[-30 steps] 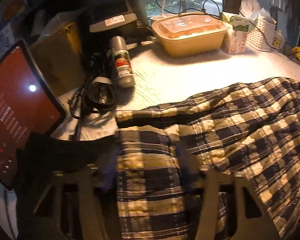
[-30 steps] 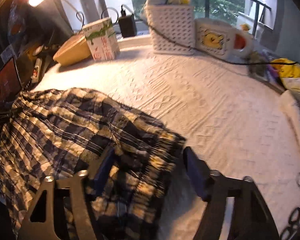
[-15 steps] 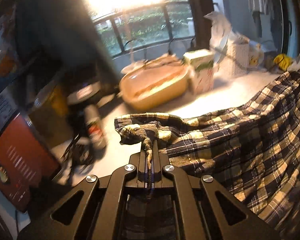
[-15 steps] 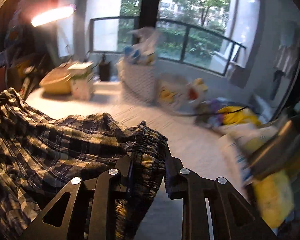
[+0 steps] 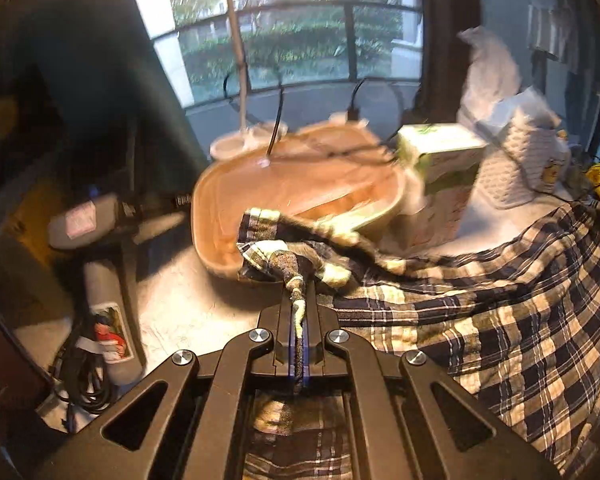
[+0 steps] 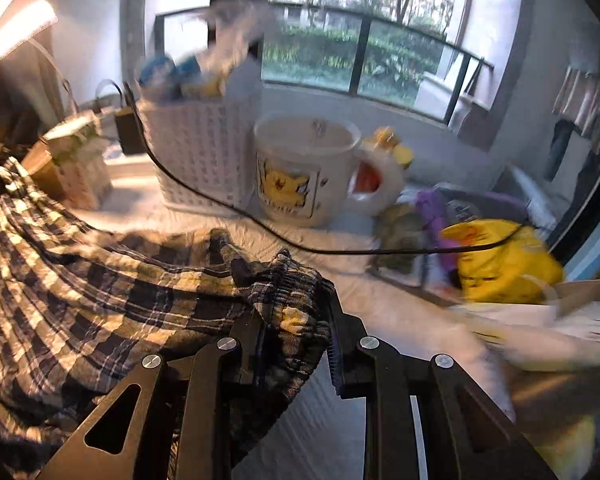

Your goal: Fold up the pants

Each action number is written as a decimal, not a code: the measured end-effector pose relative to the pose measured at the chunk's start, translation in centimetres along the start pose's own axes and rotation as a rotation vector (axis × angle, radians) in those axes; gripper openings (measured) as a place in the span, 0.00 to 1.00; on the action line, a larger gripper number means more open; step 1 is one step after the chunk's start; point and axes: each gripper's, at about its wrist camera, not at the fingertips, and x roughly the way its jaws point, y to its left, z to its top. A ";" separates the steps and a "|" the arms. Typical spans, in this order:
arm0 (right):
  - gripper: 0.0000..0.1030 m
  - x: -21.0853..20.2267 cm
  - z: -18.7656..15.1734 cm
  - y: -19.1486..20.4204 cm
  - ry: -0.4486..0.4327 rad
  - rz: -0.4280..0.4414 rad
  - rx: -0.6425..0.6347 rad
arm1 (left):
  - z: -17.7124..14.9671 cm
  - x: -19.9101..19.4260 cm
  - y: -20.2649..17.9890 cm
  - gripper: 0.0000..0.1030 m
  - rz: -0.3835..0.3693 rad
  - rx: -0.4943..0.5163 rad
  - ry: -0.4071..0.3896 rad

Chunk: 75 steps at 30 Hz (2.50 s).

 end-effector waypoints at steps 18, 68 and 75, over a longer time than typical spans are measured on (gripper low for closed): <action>0.74 -10.1 -6.8 -1.1 -0.062 0.156 0.136 | -8.8 -12.4 0.9 0.65 -0.181 0.026 0.026; 0.65 -19.0 -19.2 -1.6 0.009 -0.010 0.142 | -17.6 -12.1 -3.9 0.60 -0.222 0.100 0.112; 0.37 -16.0 -21.6 0.4 0.084 -0.022 0.108 | -18.4 -12.5 -6.2 0.00 -0.238 0.266 0.083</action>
